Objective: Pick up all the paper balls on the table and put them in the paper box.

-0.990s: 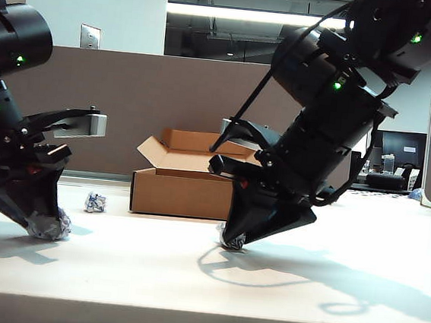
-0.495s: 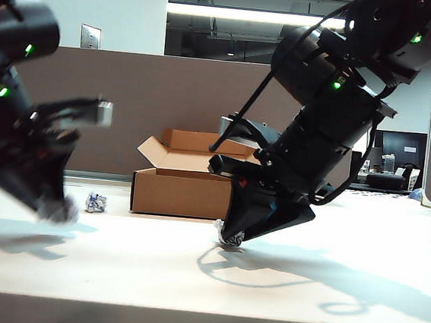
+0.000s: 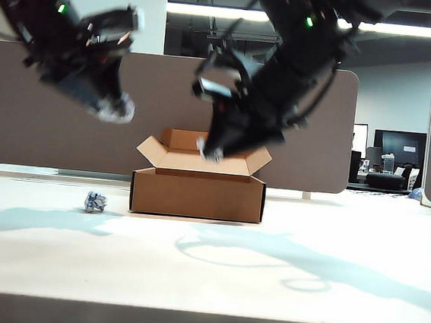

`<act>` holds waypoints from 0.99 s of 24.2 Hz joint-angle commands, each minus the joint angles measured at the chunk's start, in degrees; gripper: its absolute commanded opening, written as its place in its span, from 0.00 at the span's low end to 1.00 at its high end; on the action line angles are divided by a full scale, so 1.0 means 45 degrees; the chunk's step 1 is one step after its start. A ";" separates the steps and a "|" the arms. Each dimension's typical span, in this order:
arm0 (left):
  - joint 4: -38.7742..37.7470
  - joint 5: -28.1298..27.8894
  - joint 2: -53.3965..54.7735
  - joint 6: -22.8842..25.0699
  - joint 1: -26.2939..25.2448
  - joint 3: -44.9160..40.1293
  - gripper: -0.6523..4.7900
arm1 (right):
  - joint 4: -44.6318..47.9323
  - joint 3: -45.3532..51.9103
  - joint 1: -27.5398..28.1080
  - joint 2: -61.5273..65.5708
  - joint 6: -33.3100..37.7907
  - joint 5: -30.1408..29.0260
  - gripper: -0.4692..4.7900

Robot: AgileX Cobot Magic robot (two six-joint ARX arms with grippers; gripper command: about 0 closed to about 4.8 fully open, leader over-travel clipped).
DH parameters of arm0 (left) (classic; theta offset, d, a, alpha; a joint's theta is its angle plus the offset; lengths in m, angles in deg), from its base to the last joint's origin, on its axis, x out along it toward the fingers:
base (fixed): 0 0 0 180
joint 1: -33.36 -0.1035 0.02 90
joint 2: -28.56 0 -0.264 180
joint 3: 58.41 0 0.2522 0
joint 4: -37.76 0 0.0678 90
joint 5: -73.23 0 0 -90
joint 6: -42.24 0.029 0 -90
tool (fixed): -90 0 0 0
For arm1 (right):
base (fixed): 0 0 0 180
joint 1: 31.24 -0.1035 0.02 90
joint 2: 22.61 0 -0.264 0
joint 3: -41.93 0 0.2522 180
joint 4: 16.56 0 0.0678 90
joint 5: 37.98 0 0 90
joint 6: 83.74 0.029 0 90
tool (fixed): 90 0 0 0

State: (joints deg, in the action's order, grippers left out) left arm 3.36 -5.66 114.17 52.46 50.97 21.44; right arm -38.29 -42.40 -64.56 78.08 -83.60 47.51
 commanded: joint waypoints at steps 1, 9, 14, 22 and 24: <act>0.0714 -0.0316 0.0257 -0.0685 0.0000 0.1088 0.40 | 0.0112 -0.1452 0.0083 -0.0063 -0.0049 0.0680 0.37; 0.0947 0.0495 0.3167 -0.1146 0.0005 0.3915 0.40 | 0.0019 -0.4386 0.1064 0.1734 -0.0029 0.1336 0.37; 0.1112 0.1375 0.4818 -0.1180 0.0005 0.5037 0.40 | 0.0248 -0.5372 0.1462 0.3283 -0.0034 0.0466 0.37; 0.1491 0.1486 0.5877 -0.1035 0.0000 0.5629 0.60 | 0.0918 -0.5430 0.2040 0.4323 -0.0034 0.0160 0.72; 0.1525 0.1486 0.5877 -0.1030 0.0000 0.5629 0.60 | 0.1190 -0.5430 0.2220 0.4323 -0.0034 0.0112 0.78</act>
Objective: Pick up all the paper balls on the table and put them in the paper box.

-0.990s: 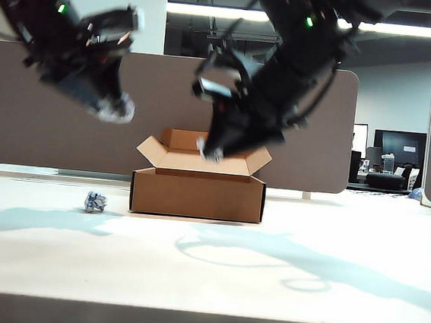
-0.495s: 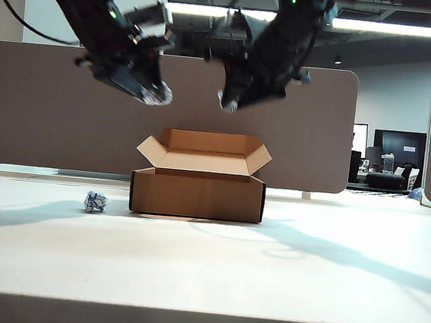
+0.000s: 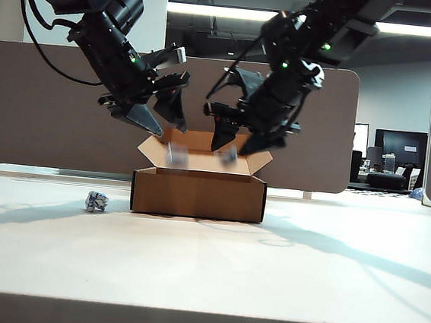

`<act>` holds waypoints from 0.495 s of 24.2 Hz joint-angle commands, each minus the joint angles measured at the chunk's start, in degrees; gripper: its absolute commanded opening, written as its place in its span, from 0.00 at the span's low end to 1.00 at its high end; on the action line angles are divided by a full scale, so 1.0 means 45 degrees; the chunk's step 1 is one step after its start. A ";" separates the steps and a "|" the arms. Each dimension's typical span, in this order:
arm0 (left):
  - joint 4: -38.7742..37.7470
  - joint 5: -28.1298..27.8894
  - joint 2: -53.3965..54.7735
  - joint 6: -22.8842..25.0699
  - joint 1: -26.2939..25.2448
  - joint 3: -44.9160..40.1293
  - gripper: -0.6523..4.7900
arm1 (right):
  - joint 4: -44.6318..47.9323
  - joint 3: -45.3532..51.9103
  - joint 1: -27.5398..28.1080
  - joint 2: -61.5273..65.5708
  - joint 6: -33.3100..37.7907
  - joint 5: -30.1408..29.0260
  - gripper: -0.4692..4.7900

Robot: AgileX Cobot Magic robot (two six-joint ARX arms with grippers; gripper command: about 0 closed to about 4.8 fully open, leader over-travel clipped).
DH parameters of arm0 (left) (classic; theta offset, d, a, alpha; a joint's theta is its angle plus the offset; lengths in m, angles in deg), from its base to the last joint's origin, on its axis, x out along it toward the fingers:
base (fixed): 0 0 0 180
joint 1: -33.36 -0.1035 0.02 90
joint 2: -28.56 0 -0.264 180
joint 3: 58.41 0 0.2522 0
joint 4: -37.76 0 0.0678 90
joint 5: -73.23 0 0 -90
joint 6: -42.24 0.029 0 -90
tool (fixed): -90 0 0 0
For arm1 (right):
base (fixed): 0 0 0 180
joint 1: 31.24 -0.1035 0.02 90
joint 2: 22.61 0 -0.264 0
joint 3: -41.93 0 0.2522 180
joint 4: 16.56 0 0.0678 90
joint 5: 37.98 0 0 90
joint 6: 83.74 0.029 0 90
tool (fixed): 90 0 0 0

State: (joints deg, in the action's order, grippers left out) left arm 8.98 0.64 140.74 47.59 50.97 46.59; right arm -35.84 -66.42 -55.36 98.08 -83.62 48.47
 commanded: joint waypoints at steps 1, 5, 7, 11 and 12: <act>0.0228 0.0044 -0.0029 0.0053 -0.0005 0.0039 0.60 | 0.0685 -0.0092 0.0189 -0.0126 -0.0029 -0.0102 0.78; -0.0704 -0.1277 -0.0039 0.0306 -0.0019 0.0039 0.60 | 0.0248 -0.0092 0.0291 -0.0214 -0.0029 -0.0102 0.78; -0.1627 -0.2433 -0.0039 0.0840 -0.0024 0.0039 0.60 | 0.0005 -0.0092 0.0330 -0.0233 -0.0029 -0.0102 0.78; -0.3415 -0.5425 -0.0049 0.2555 -0.0029 0.0039 0.60 | -0.0151 -0.0092 0.0374 -0.0233 -0.0029 -0.0097 0.78; -0.3677 -0.5756 -0.0078 0.2890 -0.0058 0.0039 0.60 | -0.0155 -0.0092 0.0379 -0.0233 -0.0029 -0.0097 0.78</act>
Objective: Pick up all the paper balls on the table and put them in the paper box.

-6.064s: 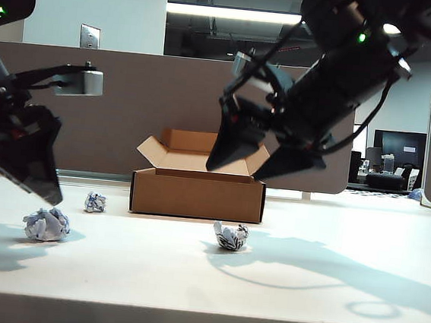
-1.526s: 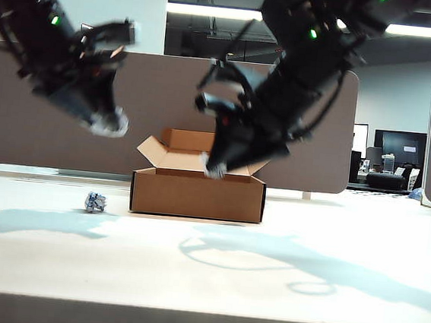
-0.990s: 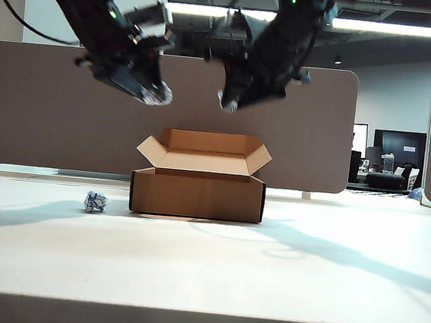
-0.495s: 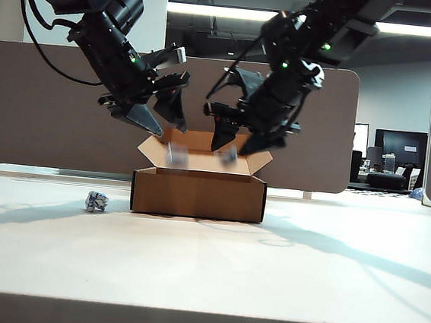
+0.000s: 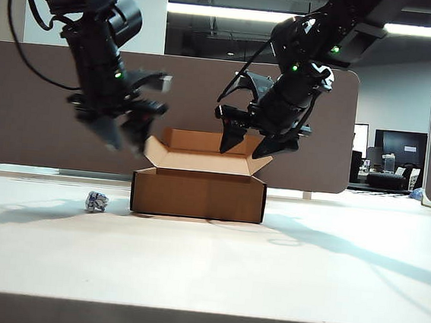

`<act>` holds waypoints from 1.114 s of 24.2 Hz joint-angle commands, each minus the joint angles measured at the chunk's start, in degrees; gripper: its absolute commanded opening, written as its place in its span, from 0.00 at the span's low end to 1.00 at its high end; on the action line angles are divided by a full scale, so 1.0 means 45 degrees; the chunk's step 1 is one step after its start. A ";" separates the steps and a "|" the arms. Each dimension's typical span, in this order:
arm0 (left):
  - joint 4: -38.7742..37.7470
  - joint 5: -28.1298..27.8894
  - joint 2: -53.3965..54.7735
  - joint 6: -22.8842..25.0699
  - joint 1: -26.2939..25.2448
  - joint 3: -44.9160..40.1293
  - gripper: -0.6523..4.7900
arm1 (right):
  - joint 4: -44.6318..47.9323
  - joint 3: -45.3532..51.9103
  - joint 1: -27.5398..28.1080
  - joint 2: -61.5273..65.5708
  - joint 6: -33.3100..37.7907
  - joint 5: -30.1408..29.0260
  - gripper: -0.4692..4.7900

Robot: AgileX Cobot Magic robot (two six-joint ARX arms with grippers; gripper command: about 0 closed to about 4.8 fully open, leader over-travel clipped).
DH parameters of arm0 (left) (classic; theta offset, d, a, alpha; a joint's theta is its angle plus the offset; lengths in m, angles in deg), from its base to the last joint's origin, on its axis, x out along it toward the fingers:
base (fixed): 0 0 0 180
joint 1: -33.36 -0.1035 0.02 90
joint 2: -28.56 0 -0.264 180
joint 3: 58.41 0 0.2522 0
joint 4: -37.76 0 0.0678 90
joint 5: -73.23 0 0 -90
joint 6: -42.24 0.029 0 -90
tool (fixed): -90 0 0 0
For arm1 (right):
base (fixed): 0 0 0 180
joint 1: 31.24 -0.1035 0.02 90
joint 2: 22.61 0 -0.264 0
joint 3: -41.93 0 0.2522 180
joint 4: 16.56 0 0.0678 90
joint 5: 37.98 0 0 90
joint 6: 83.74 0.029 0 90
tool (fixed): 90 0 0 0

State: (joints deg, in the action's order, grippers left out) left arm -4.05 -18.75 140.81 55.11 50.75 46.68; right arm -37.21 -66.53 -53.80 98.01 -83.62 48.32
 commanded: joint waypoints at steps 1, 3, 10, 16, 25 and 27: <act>-0.1205 -0.1515 -0.0141 0.1569 -0.0238 0.0019 0.60 | 0.0146 -0.0068 0.0044 -0.0219 -0.0029 -0.0063 0.78; -0.1491 -0.0850 -0.0180 0.1452 -0.0563 0.0019 0.59 | 0.0107 -0.0068 0.0053 -0.0219 -0.0034 -0.0063 0.78; -0.2705 0.4148 -0.0214 0.0321 -0.2127 0.0015 0.59 | -0.0272 -0.0068 0.0214 -0.0214 -0.0034 -0.0005 0.78; -0.2803 0.2662 -0.0136 0.1282 -0.1326 0.0015 0.63 | -0.0602 -0.0068 0.0219 -0.0219 -0.0034 0.0024 0.78; -0.2701 0.2152 0.0622 0.1171 -0.1166 0.0015 0.63 | -0.1112 -0.0068 0.0219 -0.0214 -0.0719 0.0083 0.78; -0.2710 0.2157 0.0816 0.1132 -0.1166 0.0015 0.63 | -0.1146 -0.0068 0.0223 -0.0214 -0.0753 0.0087 0.78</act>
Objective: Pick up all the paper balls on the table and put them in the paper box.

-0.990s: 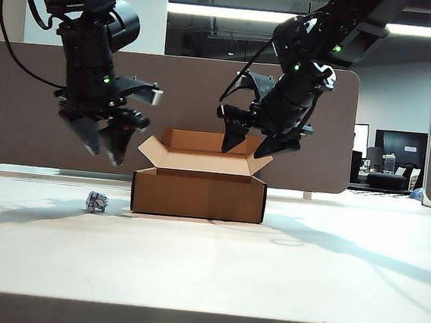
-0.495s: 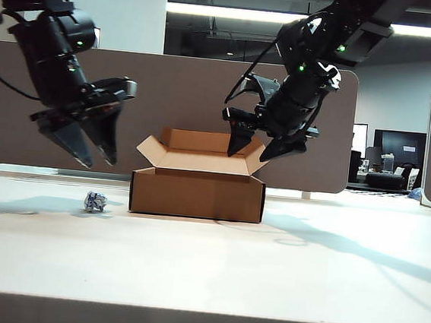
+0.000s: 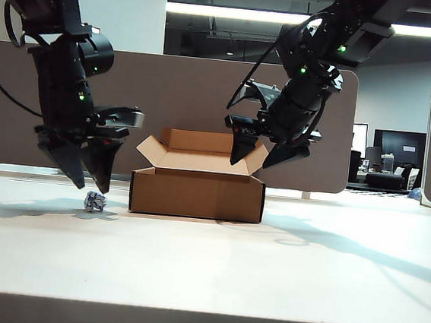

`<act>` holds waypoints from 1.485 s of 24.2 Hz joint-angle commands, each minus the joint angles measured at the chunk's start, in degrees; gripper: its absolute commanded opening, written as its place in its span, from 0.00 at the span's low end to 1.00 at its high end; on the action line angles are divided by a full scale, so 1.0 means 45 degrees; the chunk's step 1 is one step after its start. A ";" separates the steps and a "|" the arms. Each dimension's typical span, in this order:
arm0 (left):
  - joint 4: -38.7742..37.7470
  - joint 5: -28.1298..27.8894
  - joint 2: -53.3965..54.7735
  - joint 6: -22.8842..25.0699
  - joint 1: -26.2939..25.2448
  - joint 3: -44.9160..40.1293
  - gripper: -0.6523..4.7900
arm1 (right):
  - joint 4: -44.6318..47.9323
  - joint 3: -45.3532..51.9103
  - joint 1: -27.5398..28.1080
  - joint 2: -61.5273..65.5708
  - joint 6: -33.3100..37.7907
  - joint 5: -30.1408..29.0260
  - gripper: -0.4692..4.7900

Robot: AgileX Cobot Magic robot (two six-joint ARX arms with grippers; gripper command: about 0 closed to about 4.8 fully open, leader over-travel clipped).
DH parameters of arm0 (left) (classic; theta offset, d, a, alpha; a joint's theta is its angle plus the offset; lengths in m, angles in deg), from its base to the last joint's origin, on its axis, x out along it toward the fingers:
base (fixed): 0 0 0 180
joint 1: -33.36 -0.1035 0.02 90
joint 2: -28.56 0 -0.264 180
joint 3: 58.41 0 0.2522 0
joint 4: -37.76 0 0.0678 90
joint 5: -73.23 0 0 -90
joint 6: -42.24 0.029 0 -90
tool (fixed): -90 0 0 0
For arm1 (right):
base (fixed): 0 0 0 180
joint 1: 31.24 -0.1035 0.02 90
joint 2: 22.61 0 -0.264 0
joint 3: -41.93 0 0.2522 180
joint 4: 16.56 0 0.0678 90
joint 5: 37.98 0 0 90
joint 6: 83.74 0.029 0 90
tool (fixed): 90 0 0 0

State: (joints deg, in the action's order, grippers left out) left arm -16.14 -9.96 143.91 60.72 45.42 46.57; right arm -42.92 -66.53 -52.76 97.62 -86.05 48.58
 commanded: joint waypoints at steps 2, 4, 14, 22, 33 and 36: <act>-0.0107 0.0204 0.0204 -0.0117 0.0024 0.0039 0.63 | 0.0087 -0.0068 0.0049 -0.0126 -0.0214 0.0024 0.78; -0.0097 0.0189 0.0248 -0.0214 0.0019 0.0039 0.63 | 0.0087 -0.0068 0.0073 -0.0126 -0.0214 0.0024 0.78; 0.0272 0.0160 0.0661 -0.0578 0.0019 -0.0015 0.62 | -0.0044 -0.0068 0.0248 -0.0126 -0.0214 0.0078 0.78; 0.0476 0.0160 0.0651 -0.0588 0.0019 -0.0005 0.34 | -0.0131 -0.0068 0.0301 -0.0126 -0.0214 0.0073 0.78; 0.4707 0.1569 -0.1462 -0.2919 0.0413 0.0024 0.34 | -0.0257 -0.0068 0.0447 -0.0131 -0.0209 0.0068 0.78; 0.5804 0.2448 -0.1287 -0.3585 0.0792 0.0024 0.35 | -0.0636 -0.0068 0.0447 -0.0272 -0.0214 0.0073 0.78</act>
State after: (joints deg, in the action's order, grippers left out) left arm 8.25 -0.56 137.71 46.06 48.48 46.75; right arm -45.37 -66.53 -50.72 97.44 -86.79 48.91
